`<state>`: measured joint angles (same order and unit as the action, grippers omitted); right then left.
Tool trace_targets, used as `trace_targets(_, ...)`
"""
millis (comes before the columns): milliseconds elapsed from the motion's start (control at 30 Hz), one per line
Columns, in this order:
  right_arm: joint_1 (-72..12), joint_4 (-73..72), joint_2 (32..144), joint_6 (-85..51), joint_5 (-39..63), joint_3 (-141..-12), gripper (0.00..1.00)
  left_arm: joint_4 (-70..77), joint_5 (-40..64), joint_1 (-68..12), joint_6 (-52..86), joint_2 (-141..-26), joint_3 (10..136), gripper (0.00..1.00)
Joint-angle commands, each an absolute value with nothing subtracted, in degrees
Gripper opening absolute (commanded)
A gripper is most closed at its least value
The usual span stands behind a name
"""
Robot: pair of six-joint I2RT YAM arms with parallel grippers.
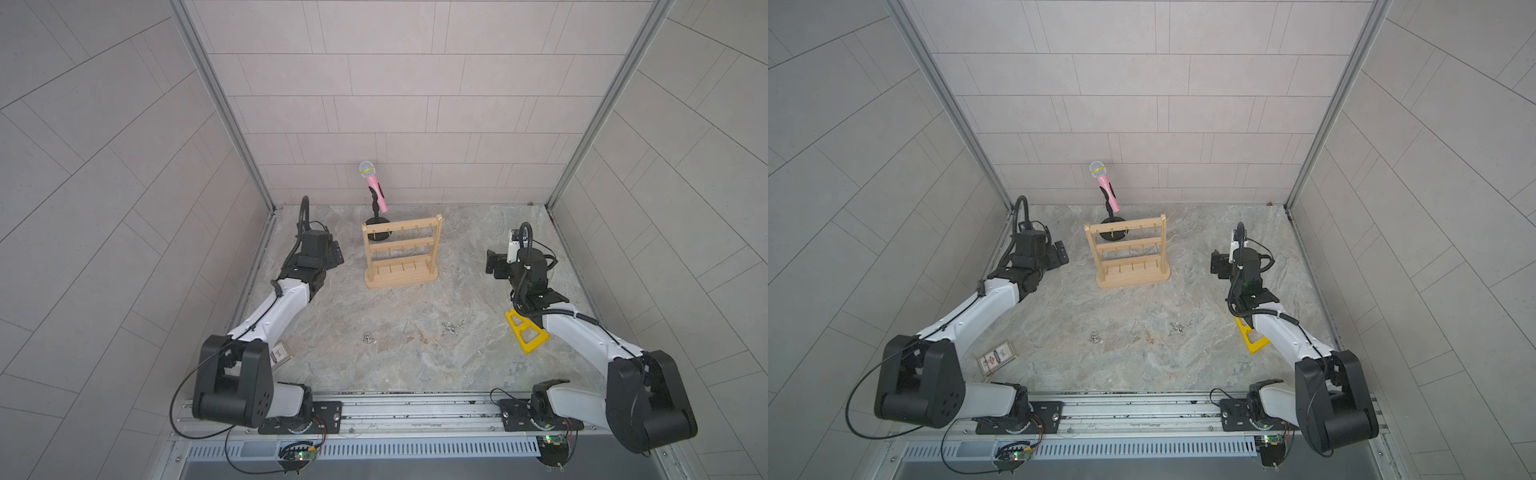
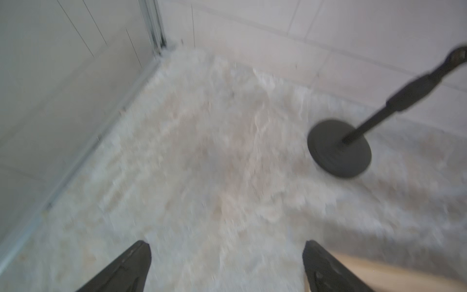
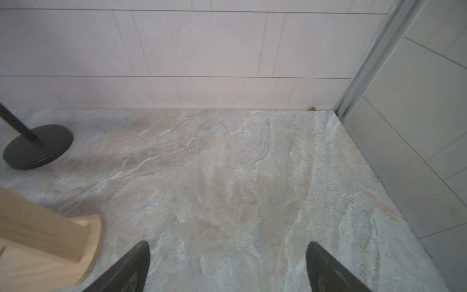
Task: Hang the necklace on the jewelry display stand
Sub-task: Pick up the necklace from the center of the board.
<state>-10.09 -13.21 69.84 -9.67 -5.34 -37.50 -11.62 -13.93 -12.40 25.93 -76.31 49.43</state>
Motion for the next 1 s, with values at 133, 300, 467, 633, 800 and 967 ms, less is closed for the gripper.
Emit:
trace_targets(133,-16.94,6.75,67.29,-14.00,-6.65,-42.13,0.86,-34.89,-15.78,-29.46,44.84,-63.25,38.89,0.84)
trace_targets(300,-21.99,10.97,68.19,-15.67,-7.82,-43.32,0.83,-35.77,-12.39,-37.15,47.97,-60.35,36.36,0.67)
trace_targets(467,-26.35,12.04,69.53,-16.78,-9.14,-44.76,0.82,-31.04,-10.22,-39.53,47.75,-65.56,36.66,0.58)
trace_targets(633,-27.79,12.18,70.60,-17.05,-9.73,-45.59,0.82,-29.70,-10.16,-40.75,47.37,-70.87,37.75,0.51)
trace_targets(800,-27.96,11.73,71.76,-16.94,-9.59,-45.90,0.82,-26.43,-9.72,-42.33,47.71,-75.21,37.30,0.49)
trace_targets(967,-28.09,11.62,72.56,-16.53,-9.51,-45.97,0.82,-25.40,-10.44,-44.10,48.48,-78.71,37.90,0.47)
